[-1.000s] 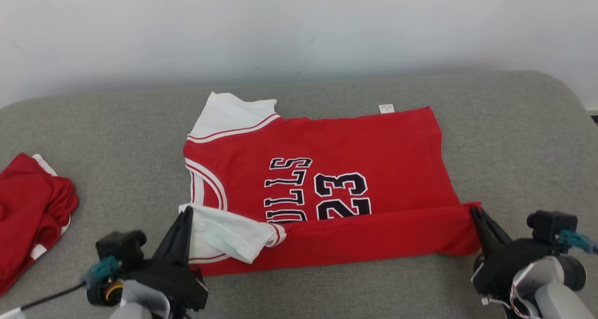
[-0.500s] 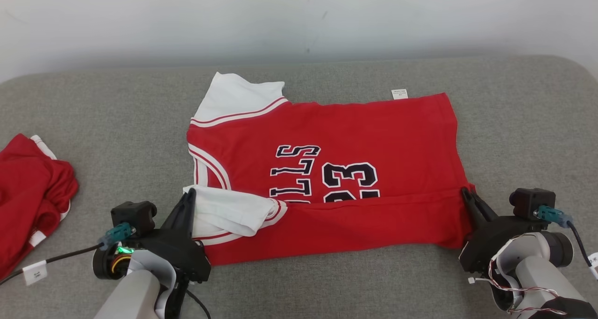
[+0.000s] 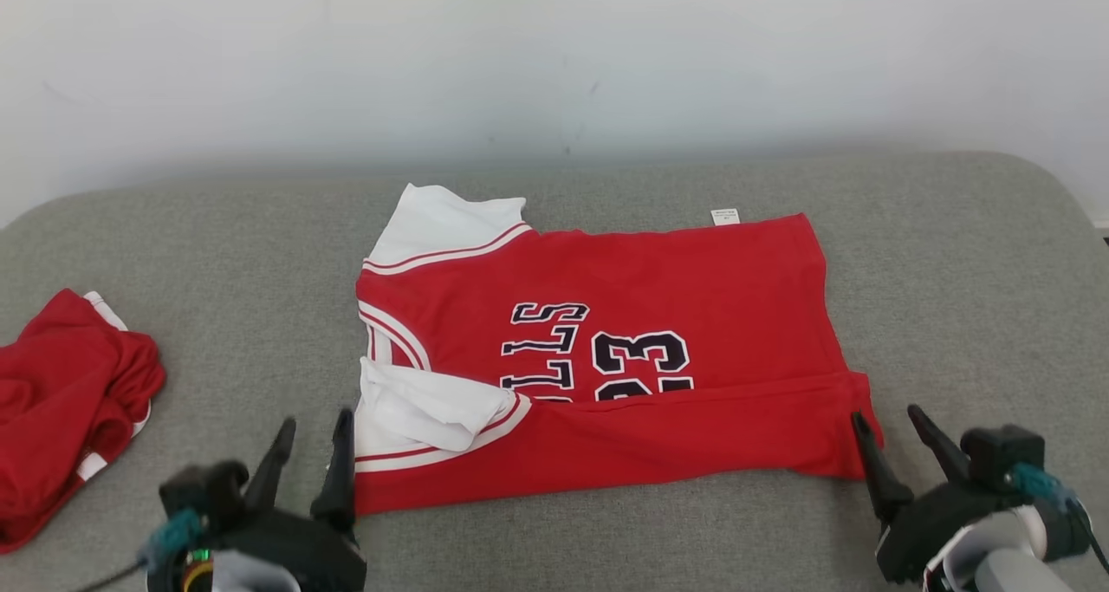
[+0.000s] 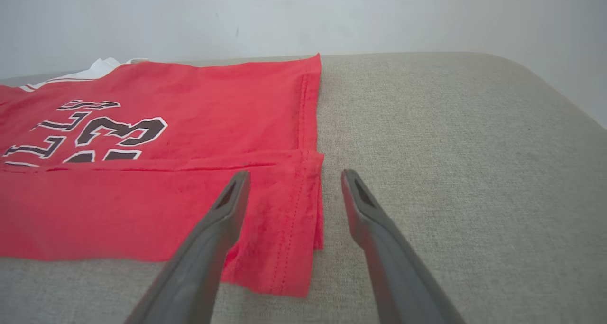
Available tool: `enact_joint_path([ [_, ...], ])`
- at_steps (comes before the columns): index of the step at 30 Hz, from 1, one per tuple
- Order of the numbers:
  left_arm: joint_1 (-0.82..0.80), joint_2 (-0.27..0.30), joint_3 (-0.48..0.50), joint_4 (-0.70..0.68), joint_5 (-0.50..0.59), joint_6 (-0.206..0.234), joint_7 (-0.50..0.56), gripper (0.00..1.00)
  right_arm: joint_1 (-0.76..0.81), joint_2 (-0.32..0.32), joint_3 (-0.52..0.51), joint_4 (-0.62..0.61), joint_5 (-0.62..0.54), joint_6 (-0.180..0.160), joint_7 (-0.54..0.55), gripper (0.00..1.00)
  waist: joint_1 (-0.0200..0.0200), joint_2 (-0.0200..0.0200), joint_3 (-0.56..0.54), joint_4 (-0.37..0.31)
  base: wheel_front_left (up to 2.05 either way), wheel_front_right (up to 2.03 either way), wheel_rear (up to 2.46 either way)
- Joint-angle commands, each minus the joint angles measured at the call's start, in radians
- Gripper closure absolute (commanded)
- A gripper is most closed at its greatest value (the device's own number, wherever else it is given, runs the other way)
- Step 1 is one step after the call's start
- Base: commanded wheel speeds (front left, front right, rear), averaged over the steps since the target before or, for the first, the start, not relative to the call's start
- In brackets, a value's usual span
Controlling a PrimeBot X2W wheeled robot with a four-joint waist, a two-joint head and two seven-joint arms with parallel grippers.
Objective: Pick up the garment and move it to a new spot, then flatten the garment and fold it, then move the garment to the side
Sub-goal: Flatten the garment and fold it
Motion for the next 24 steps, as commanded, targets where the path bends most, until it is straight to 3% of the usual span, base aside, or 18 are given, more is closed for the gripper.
enact_joint_path([
  [1, 0.040, -0.005, 0.012, -0.024, 0.018, 0.009, -0.004, 0.00, 0.026, -0.006, -0.006, -0.012, -0.006, -0.002, -0.008, 0.00, 0.0001, 0.0000, -0.006, 0.002, 0.00, 0.00, 0.00],
  [10, 0.176, -0.021, 0.046, -0.077, 0.073, 0.018, -0.003, 0.00, 0.105, 0.003, -0.058, -0.025, -0.028, -0.002, -0.004, 0.00, 0.0001, 0.0000, 0.021, 0.017, 0.00, 0.00, 0.00],
  [24, 0.088, -0.048, -0.013, 0.075, 0.144, 0.001, -0.003, 0.00, 0.001, 0.039, -0.043, 0.087, -0.032, -0.002, 0.033, 0.00, 0.0001, 0.0000, 0.052, 0.030, 0.00, 0.00, 0.00],
])
